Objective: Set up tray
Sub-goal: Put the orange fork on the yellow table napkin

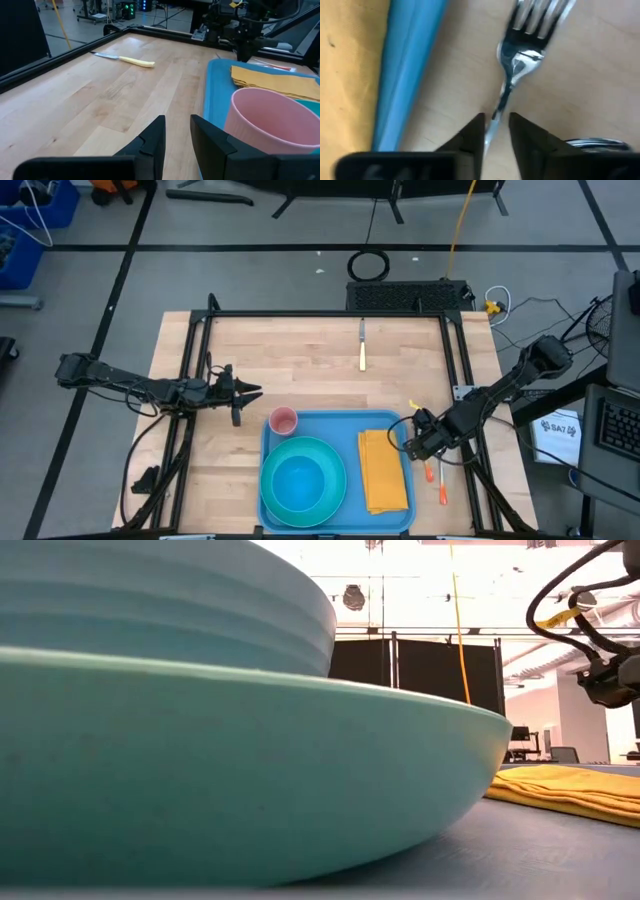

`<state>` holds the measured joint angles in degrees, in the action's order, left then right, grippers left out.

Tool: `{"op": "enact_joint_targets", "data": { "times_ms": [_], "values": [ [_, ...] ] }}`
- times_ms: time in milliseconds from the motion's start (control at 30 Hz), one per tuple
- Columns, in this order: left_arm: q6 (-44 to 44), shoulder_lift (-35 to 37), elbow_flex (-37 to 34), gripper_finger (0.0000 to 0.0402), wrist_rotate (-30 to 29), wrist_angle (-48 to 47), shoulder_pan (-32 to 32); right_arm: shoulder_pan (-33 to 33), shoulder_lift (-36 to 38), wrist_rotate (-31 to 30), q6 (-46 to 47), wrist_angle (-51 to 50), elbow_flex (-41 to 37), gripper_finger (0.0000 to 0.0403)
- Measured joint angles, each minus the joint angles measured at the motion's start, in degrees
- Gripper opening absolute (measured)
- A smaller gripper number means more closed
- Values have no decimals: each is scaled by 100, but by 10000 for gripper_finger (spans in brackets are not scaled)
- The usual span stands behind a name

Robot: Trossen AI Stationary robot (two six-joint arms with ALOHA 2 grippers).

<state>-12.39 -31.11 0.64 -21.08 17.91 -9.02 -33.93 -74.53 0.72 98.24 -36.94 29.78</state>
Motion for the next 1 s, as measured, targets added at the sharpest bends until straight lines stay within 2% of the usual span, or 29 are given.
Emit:
{"op": "enact_joint_targets", "data": {
  "times_ms": [133,233,433,500,600,667,833,1000],
  "values": [
    [3,0,0,93,0,-20,0,-1,15,-162,-282,-74,-4,13],
    [3,0,-1,93,0,-22,0,-5,18,-238,-398,-55,-7,8],
    [7,0,0,93,0,-20,-1,-11,245,-816,-452,71,-14,4],
    [7,0,0,93,0,-22,0,-78,468,-1124,-457,150,-17,3],
    [5,0,0,93,0,-22,-2,-92,889,-2125,-492,98,-52,2],
    [1,0,0,93,0,-19,-2,-145,1254,-2471,-536,172,-49,2],
    [-1,0,0,93,0,-19,-1,-218,1996,-2602,-1181,959,-39,1],
    [-1,0,0,93,0,-17,-1,-389,2162,-2554,-1741,2913,-24,1]
  ]
}}
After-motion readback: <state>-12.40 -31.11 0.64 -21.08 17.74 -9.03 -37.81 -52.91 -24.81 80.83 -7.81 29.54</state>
